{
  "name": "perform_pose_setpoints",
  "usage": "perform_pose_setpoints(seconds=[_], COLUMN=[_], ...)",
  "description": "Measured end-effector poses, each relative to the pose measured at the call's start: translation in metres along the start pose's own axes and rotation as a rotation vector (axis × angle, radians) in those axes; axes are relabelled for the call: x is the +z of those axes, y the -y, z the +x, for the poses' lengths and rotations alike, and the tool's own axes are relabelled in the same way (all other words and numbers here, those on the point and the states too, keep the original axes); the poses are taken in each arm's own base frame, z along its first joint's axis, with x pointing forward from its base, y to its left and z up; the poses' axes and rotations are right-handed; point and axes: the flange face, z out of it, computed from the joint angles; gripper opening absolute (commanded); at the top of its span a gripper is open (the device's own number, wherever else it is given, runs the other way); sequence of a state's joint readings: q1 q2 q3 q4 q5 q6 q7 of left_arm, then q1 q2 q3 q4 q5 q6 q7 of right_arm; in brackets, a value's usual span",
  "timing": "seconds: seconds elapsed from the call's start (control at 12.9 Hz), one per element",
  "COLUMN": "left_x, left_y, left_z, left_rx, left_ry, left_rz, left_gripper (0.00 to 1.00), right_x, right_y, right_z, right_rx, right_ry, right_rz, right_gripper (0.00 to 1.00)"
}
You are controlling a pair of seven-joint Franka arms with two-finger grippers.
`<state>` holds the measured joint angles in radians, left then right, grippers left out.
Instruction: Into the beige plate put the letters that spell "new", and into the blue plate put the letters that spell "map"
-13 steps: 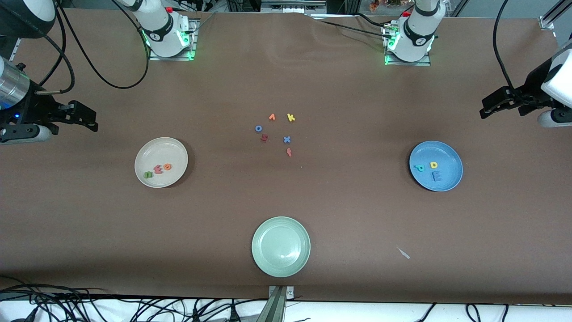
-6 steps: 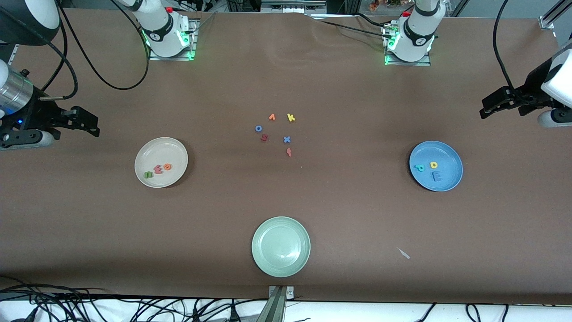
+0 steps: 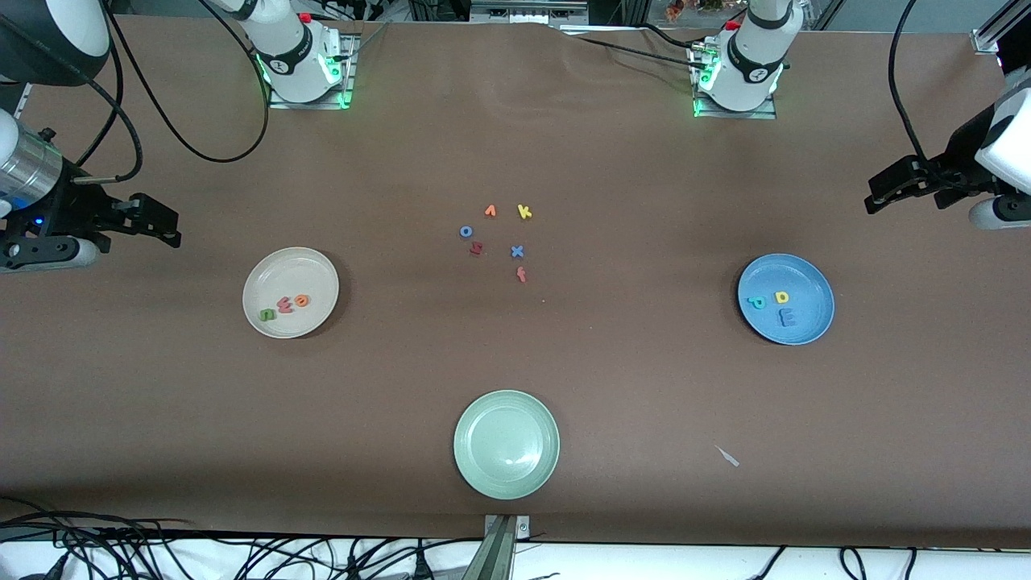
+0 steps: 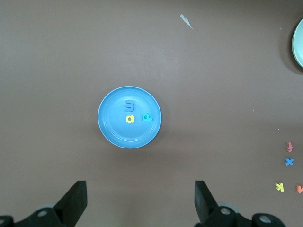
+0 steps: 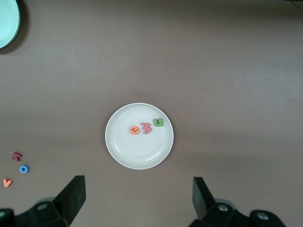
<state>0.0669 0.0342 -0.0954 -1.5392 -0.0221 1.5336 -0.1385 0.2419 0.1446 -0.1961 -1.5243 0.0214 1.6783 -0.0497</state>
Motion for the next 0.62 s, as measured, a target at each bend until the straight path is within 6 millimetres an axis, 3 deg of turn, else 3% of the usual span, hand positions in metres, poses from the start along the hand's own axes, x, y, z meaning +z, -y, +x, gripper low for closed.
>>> perform_pose_setpoints(seconds=[0.62], left_x=[0.0000], left_y=[0.0000], left_z=[0.0000], left_rx=[0.000], left_ry=[0.000], left_rz=[0.000], left_gripper=[1.00], right_x=[0.0057], right_y=[-0.0004], right_z=[0.0037], right_rx=[0.000], right_ry=[0.000], right_rz=[-0.005], right_gripper=[1.00])
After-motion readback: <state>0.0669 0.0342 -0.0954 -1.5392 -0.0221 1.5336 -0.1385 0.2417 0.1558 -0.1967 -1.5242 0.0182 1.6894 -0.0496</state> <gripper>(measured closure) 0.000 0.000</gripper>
